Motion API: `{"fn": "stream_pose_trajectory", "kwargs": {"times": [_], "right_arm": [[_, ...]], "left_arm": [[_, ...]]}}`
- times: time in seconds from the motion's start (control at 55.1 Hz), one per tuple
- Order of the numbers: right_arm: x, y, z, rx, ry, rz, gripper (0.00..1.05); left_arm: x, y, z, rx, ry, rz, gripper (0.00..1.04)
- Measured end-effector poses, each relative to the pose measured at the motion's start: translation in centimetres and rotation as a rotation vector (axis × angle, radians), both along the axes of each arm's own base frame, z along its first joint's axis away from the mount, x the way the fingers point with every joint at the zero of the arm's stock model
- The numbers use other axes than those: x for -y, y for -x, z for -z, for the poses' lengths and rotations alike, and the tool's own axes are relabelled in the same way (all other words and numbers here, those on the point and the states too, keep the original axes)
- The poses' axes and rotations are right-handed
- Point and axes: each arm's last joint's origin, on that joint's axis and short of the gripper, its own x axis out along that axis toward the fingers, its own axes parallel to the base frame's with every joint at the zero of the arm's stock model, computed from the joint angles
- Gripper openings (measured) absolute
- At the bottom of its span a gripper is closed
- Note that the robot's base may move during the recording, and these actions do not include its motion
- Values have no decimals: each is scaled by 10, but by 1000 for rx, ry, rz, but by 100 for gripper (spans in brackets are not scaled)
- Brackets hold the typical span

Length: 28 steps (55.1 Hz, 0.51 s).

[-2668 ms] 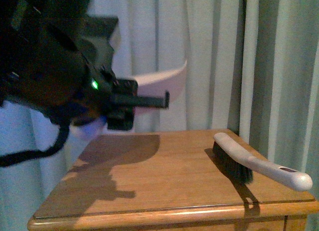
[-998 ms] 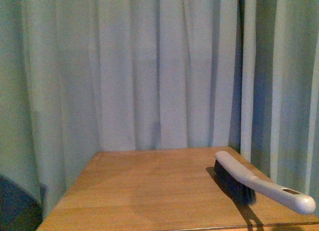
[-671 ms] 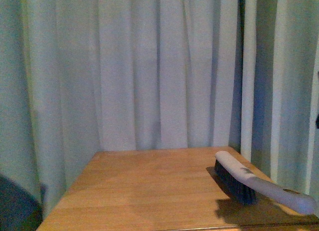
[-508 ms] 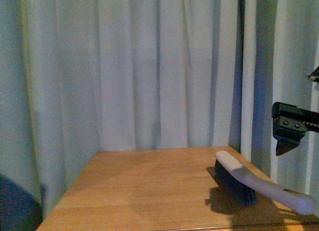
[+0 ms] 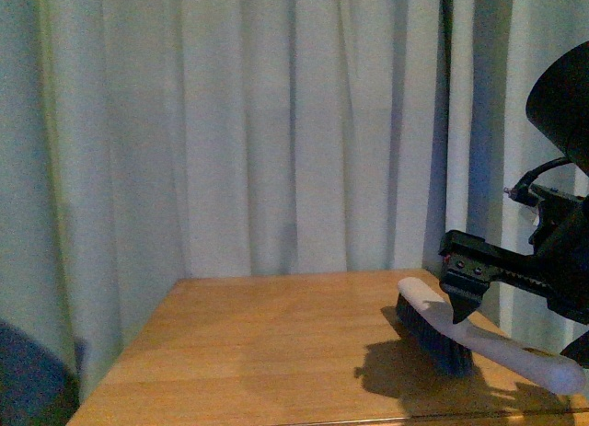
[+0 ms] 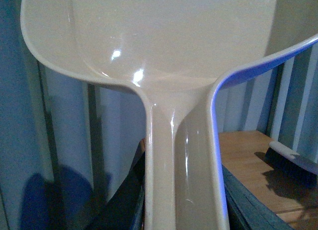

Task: Clean up trash

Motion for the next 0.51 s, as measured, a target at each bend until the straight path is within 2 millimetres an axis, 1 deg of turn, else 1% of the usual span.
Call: {"fn": "stream_pose_trajectory", "kwargs": {"times": [0.181, 0.29, 0.363, 0.417, 0.454, 0.508], "right_arm": [[-3, -3, 5, -7, 2, -6, 97], [-4, -4, 9, -18, 2, -13, 81], [-6, -4, 10, -23, 1, -19, 73], [-7, -4, 11, -27, -2, -25, 64], [-7, -4, 12, -28, -1, -26, 61], [-8, -4, 13, -30, -1, -32, 52]], "left_arm": [[0, 0, 0, 0, 0, 0, 26], [0, 0, 0, 0, 0, 0, 26], [0, 0, 0, 0, 0, 0, 26], [0, 0, 0, 0, 0, 0, 26], [0, 0, 0, 0, 0, 0, 26], [0, 0, 0, 0, 0, 0, 26]]}}
